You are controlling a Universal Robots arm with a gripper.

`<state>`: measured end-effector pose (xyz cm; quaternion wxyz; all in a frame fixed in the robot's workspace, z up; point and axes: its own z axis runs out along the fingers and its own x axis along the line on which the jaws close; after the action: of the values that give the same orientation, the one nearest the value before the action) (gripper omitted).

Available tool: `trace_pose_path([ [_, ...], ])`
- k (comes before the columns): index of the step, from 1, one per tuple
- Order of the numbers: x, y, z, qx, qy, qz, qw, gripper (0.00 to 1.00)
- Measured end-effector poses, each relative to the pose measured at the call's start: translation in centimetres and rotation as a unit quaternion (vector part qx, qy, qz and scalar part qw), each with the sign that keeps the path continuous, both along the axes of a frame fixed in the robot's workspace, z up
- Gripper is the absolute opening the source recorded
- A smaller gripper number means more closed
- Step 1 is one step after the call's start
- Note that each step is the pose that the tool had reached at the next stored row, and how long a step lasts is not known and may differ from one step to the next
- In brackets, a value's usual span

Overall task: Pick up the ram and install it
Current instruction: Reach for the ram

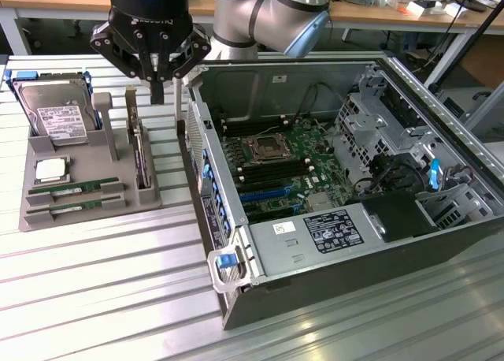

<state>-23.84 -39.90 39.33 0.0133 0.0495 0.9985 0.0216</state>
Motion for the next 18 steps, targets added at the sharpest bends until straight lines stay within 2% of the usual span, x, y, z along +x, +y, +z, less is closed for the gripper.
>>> trace_pose_path([
  [7, -1.1, 0.0, 0.0, 0.0, 0.0, 0.0, 1.0, 0.1],
  [18, -4.1, 0.0, 0.0, 0.0, 0.0, 0.0, 1.0, 0.1],
])
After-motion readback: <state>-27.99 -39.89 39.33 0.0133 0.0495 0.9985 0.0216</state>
